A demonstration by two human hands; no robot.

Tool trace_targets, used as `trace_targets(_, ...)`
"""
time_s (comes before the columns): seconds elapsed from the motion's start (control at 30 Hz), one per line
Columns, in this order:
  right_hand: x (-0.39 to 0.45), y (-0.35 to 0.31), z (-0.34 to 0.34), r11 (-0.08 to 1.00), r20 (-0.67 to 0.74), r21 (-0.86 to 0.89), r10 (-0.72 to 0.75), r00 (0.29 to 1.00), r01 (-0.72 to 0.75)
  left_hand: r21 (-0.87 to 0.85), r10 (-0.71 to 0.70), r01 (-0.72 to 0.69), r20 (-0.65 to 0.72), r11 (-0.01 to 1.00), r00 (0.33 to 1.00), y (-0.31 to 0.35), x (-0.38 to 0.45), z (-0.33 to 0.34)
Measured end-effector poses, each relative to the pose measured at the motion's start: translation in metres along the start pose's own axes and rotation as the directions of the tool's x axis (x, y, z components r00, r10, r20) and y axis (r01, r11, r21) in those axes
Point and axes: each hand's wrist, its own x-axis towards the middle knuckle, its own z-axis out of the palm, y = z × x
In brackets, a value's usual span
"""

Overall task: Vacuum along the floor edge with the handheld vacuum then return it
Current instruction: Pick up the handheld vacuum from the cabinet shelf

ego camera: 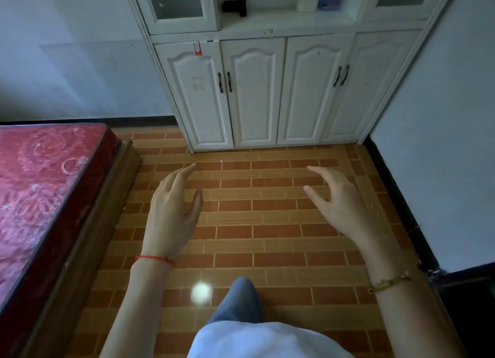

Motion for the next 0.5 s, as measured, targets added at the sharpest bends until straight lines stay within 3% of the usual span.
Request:
trace_targets(0.23,0.071,0.021,0.018,1.0,0.012,0.005,0.028,1.0,-0.028,-0.007,-0.019,0.019,0.011,1.0,1.0,-0.022,0.074,0.034)
trace_targets(0.5,0.206,0.021,0.037,0.998,-0.001,0.017,0.061,0.998,-0.061,-0.01,0.002,-0.002,0.013,1.0,1.0,-0.055,0.211,0.053)
